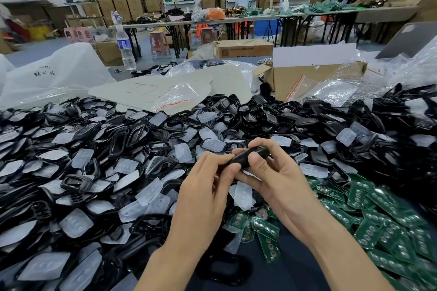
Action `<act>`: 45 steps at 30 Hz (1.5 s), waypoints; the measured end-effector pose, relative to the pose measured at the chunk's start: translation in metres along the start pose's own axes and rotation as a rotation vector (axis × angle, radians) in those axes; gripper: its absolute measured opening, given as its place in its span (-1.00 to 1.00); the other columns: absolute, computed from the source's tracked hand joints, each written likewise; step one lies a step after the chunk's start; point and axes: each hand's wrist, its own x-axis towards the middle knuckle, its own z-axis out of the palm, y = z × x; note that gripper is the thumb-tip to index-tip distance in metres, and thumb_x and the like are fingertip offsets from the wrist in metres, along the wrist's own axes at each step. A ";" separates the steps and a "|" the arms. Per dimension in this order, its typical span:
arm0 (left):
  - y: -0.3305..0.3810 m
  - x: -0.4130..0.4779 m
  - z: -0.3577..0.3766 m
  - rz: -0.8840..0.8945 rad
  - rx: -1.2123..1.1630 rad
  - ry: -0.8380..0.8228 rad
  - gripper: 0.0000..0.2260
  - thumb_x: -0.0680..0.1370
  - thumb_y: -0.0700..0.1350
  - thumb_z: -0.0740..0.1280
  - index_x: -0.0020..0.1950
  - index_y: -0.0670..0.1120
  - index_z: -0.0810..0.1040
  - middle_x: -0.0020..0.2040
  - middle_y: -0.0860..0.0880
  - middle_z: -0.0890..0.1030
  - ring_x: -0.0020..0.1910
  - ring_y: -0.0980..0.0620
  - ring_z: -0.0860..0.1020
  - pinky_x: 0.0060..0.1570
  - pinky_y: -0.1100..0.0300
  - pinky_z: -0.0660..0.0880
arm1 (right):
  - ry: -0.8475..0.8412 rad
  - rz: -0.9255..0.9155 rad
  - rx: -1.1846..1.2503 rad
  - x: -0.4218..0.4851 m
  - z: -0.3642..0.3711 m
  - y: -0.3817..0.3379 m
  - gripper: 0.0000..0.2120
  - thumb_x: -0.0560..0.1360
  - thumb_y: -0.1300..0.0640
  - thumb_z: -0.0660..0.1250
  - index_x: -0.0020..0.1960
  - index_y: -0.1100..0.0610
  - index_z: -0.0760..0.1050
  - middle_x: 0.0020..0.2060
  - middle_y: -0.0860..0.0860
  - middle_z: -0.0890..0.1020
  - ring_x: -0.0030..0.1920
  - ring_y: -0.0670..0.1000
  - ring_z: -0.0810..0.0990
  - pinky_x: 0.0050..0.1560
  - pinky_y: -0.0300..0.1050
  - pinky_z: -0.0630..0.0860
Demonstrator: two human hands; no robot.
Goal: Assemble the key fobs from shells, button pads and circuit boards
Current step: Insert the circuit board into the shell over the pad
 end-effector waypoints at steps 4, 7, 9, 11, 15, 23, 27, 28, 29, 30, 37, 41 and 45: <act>-0.001 0.001 0.001 -0.008 -0.012 0.002 -0.85 0.66 0.08 0.23 0.12 0.10 0.55 -0.03 0.20 0.54 -0.06 0.12 0.56 -0.12 0.43 0.42 | 0.000 -0.005 -0.006 0.000 0.002 -0.001 -0.88 0.45 0.08 0.41 -0.02 0.02 0.64 0.01 0.17 0.69 0.10 0.10 0.71 0.10 -0.11 0.63; 0.001 0.002 0.002 -0.032 -0.069 0.020 -0.84 0.63 0.10 0.26 0.12 0.11 0.57 0.00 0.20 0.54 -0.02 0.11 0.57 -0.10 0.41 0.45 | -0.003 -0.022 -0.011 -0.001 0.002 -0.001 -0.89 0.47 0.11 0.38 -0.02 0.03 0.63 0.00 0.16 0.69 0.12 0.12 0.70 0.10 -0.11 0.63; 0.002 0.003 0.001 -0.046 -0.092 0.023 -0.84 0.61 0.14 0.28 0.11 0.13 0.57 0.01 0.21 0.54 0.00 0.12 0.57 -0.10 0.42 0.45 | -0.007 -0.027 -0.035 -0.001 0.002 -0.001 -0.90 0.49 0.12 0.37 -0.03 0.00 0.63 0.00 0.11 0.71 0.14 0.11 0.70 0.10 -0.13 0.62; 0.003 0.003 0.001 -0.059 -0.106 0.027 -0.81 0.58 0.16 0.29 0.11 0.15 0.58 0.02 0.21 0.54 0.01 0.13 0.57 -0.10 0.41 0.45 | -0.015 -0.030 -0.068 -0.001 0.001 0.000 -0.91 0.50 0.11 0.38 -0.03 -0.02 0.63 0.00 0.08 0.71 0.14 0.10 0.69 0.09 -0.15 0.62; 0.005 0.002 0.001 -0.061 -0.101 0.028 -0.74 0.57 0.15 0.28 0.17 0.12 0.62 0.04 0.21 0.53 0.00 0.10 0.57 -0.10 0.37 0.47 | -0.004 -0.037 -0.123 -0.001 0.001 0.001 -0.87 0.45 -0.01 0.47 -0.02 -0.05 0.62 0.00 0.02 0.71 0.14 0.10 0.69 0.09 -0.17 0.62; 0.008 0.001 0.004 -0.063 -0.071 0.108 -0.85 0.59 -0.11 0.36 0.13 0.03 0.65 -0.09 0.14 0.48 -0.19 0.13 0.51 -0.25 0.47 0.35 | -0.041 -0.062 -0.123 -0.002 0.002 0.006 -0.92 0.50 0.07 0.41 0.00 -0.03 0.59 0.10 0.04 0.69 0.18 0.06 0.67 0.17 -0.13 0.60; 0.006 0.000 0.005 -0.026 -0.001 0.151 -0.83 0.58 -0.27 0.37 0.09 -0.05 0.65 -0.14 0.21 0.44 -0.24 0.23 0.48 -0.27 0.51 0.32 | -0.051 -0.066 -0.107 -0.001 0.006 0.007 -0.92 0.47 0.04 0.42 -0.03 -0.05 0.59 0.08 0.03 0.69 0.17 0.03 0.67 0.16 -0.15 0.59; 0.006 0.000 0.005 -0.012 0.022 0.160 -0.83 0.58 -0.29 0.37 0.09 -0.06 0.65 -0.14 0.22 0.44 -0.24 0.24 0.47 -0.27 0.52 0.31 | -0.048 -0.069 -0.108 -0.001 0.007 0.008 -0.90 0.45 0.01 0.43 -0.03 -0.05 0.59 0.08 0.03 0.69 0.17 0.03 0.67 0.16 -0.15 0.59; 0.006 0.000 0.005 -0.005 0.039 0.166 -0.82 0.57 -0.30 0.37 0.09 -0.07 0.65 -0.14 0.21 0.44 -0.25 0.24 0.46 -0.27 0.51 0.31 | -0.044 -0.071 -0.114 -0.001 0.008 0.008 -0.88 0.44 0.00 0.44 -0.03 -0.06 0.59 0.09 0.02 0.69 0.18 0.03 0.67 0.16 -0.15 0.59; 0.006 0.000 0.005 -0.001 0.046 0.170 -0.82 0.57 -0.31 0.38 0.09 -0.08 0.66 -0.14 0.20 0.44 -0.26 0.23 0.46 -0.28 0.51 0.31 | -0.039 -0.075 -0.123 -0.001 0.007 0.009 -0.88 0.45 -0.01 0.43 -0.02 -0.06 0.58 0.10 0.02 0.69 0.18 0.03 0.67 0.17 -0.16 0.59; 0.008 0.002 0.005 0.003 -0.060 0.133 -0.78 0.59 -0.08 0.29 0.16 -0.04 0.65 -0.07 0.19 0.46 -0.13 0.22 0.51 -0.16 0.49 0.38 | -0.020 -0.086 -0.093 -0.001 0.006 0.009 -0.87 0.47 0.00 0.45 0.01 -0.05 0.59 0.20 0.05 0.67 0.24 0.06 0.65 0.18 -0.14 0.59; 0.003 0.003 0.003 0.027 -0.022 0.155 -0.80 0.60 -0.10 0.31 0.18 -0.01 0.65 -0.07 0.18 0.46 -0.11 0.18 0.51 -0.15 0.47 0.39 | -0.038 -0.079 -0.044 -0.002 0.007 0.008 -0.71 0.43 -0.07 0.55 0.10 -0.04 0.60 0.26 0.07 0.64 0.31 0.08 0.60 0.23 -0.11 0.56; 0.000 0.003 0.001 0.020 -0.029 0.190 -0.82 0.62 -0.09 0.33 0.20 0.07 0.62 -0.06 0.19 0.46 -0.15 0.12 0.52 -0.21 0.44 0.39 | -0.004 -0.068 0.088 -0.001 0.007 0.005 -0.68 0.49 0.09 0.45 0.22 0.09 0.56 0.25 0.15 0.65 0.32 0.11 0.60 0.22 -0.15 0.56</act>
